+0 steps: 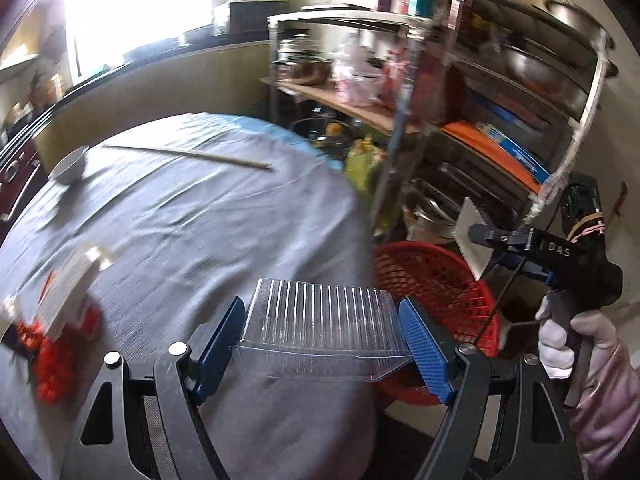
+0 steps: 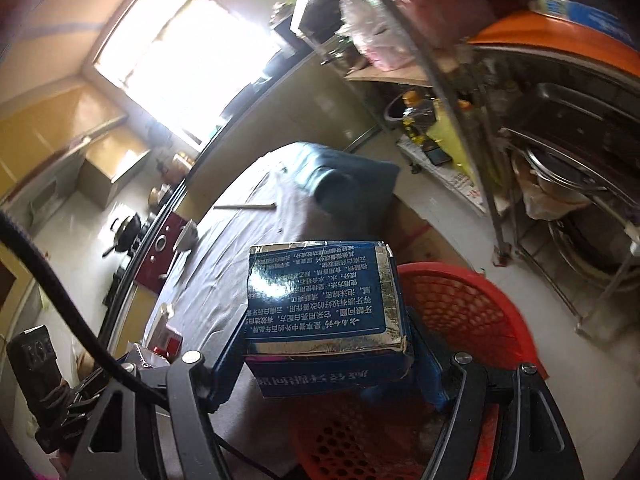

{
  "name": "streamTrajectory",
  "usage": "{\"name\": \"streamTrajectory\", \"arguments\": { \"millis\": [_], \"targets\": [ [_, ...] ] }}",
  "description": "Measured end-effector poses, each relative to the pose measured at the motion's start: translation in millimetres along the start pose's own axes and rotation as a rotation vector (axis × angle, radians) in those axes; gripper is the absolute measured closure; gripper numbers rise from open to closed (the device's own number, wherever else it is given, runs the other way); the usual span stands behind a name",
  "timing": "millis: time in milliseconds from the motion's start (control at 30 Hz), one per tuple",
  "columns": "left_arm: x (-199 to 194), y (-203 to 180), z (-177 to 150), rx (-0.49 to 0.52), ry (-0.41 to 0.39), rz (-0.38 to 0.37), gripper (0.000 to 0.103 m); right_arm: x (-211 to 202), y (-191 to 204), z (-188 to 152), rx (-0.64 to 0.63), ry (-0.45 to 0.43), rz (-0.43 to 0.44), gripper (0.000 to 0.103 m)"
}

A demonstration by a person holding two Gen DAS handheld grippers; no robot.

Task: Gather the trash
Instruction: 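Carry the carton and tray to the red basket and release both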

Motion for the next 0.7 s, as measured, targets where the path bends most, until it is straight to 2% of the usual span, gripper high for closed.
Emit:
{"name": "streamTrajectory", "arguments": {
  "millis": [300, 467, 700],
  "targets": [
    [30.8, -67.5, -2.2, 0.123, 0.056, -0.084, 0.023, -11.7, -26.9, -11.3, 0.096, 0.006, 0.029, 0.027],
    [37.6, -74.5, -9.1, 0.132, 0.086, -0.093, 0.023, -16.0, -33.2, -13.5, 0.103, 0.008, 0.026, 0.026],
    [39.4, -69.6, -10.7, 0.08, 0.107, -0.129, 0.022, -17.8, -32.0, -11.6, 0.105, -0.007, 0.035, 0.026]
  ]
}}
Point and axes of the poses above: each gripper's, at about its wrist camera, not at the fingertips, and x roughly the way its jaws point, y to its left, z to its top, the point moved 10 cm from there along x, roughly the way its jaws point, and after that the axes turned 12 degrees about -x, right-handed, at the moved point
